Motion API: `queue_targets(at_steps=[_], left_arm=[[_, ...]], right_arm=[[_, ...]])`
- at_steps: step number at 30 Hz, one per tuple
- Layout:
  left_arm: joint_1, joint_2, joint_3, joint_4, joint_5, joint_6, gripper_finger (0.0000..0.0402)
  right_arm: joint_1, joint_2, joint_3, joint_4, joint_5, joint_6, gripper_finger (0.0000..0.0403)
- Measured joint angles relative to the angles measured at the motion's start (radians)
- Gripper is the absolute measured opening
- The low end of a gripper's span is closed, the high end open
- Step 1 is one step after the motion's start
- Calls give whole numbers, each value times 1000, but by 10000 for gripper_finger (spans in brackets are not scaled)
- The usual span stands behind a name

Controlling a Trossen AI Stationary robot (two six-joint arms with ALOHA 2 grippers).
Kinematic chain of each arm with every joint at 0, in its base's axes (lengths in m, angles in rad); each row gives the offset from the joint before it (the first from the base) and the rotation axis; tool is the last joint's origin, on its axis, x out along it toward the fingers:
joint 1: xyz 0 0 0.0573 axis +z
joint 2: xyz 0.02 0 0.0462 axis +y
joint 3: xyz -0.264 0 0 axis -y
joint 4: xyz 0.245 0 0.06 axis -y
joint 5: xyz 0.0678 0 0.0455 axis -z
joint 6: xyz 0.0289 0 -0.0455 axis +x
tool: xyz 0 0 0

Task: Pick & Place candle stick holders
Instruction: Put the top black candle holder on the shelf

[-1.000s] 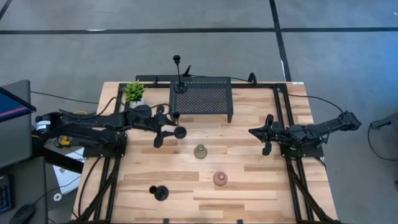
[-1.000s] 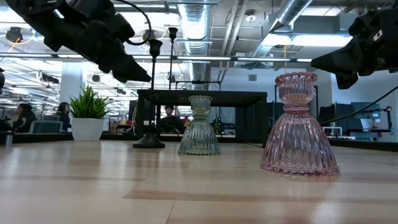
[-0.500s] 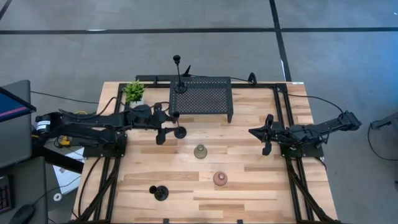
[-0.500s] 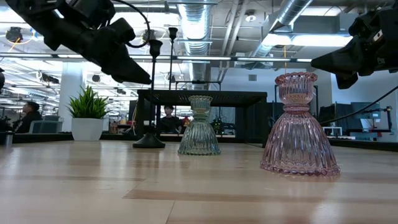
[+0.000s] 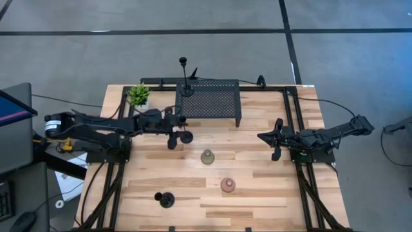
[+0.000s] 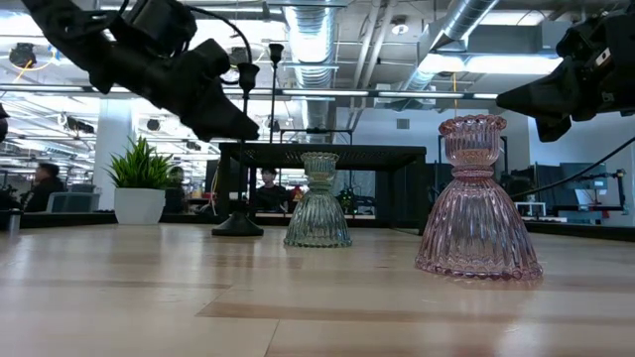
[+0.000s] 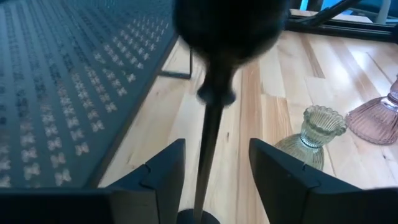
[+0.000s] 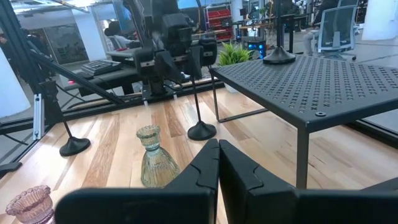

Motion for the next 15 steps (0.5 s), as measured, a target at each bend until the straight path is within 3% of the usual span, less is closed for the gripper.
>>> queue_targets(at_steps=[15], left_arm=[[0,4,0,4,0,-88,84]], right_arm=[[0,0,0,0,0,-2,0]])
